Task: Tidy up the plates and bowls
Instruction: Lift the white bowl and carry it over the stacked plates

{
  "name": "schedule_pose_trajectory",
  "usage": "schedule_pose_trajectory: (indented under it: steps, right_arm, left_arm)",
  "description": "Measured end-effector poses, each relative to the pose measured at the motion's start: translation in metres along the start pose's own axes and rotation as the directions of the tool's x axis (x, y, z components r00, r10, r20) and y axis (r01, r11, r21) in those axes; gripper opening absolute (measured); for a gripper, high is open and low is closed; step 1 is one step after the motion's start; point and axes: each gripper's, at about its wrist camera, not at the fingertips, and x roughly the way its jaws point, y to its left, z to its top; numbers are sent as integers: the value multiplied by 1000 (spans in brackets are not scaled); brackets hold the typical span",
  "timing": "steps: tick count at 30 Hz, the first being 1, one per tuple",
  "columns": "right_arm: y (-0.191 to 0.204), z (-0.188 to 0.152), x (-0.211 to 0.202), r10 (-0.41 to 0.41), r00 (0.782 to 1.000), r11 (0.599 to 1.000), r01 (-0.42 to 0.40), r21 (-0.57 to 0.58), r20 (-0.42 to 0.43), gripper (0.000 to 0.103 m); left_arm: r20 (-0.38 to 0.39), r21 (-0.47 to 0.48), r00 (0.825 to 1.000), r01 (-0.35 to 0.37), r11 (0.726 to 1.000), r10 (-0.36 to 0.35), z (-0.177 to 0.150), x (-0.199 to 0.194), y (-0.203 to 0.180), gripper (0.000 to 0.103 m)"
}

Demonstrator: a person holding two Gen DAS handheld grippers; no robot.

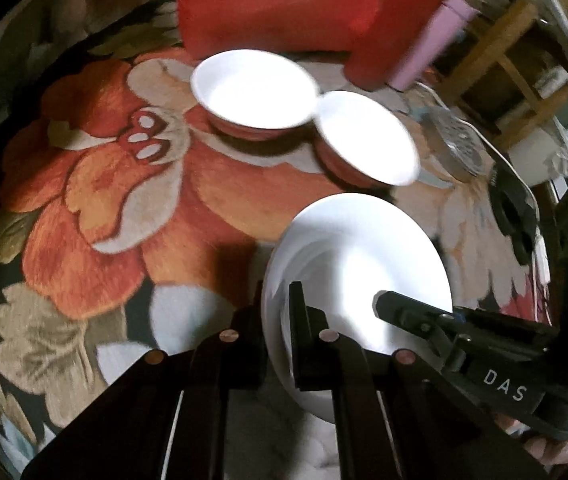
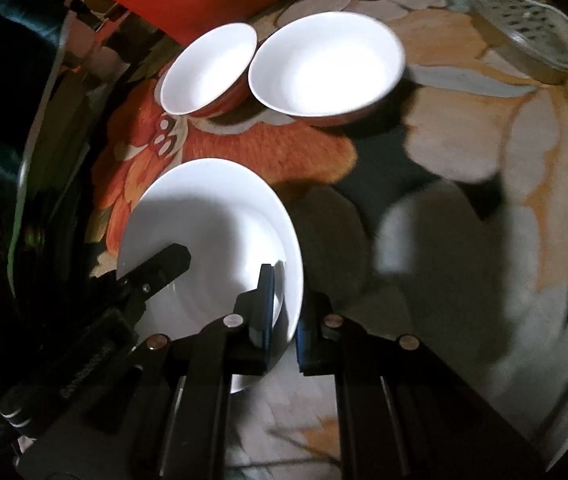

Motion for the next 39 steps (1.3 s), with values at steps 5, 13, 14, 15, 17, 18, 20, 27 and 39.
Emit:
schedule_pose_trajectory:
  steps: [5,13,14,15,17,18,20,27,39]
  right_arm:
    - [-11,-19,-42,-32,999,999,32,7,17,10]
    - [-27,-42,-102,-70,995,998,69,11,65,10]
    - [-30,-45,-110,-74,994,997,74,10,74,10]
    - [-32,-48,-117,-81,993,997,81,5,81,10]
    - [-37,-52,-132,-102,989,995,103,-5,106,10]
    - [-41,-55,-139,-111,987,994,112,-4,114,10]
    - [-51,-61,-150,-117,986,993,116,14,121,10]
    - [-88,-83,-174,-137,983,988,128,83,125,11]
    - [-141,-111,-200,-194,973,973,175,150,128,11]
  left_arm:
    - [12,57,1000,24,998,-24,-16,-28,-36,7]
    - [41,116,997,62,991,-67,-32,-66,-86,7]
    - [42,122,996,69,990,-74,-33,-70,-92,7]
    - [42,129,996,75,989,-81,-35,-73,-97,7]
    - [42,145,995,89,985,-96,-39,-76,-111,7]
    - [41,154,994,98,983,-106,-41,-78,-119,8]
    - [36,172,993,106,979,-114,-45,-80,-133,8]
    - [-2,238,990,141,961,-144,-61,-75,-179,8]
    - [-75,293,978,208,933,-195,-86,-52,-241,8]
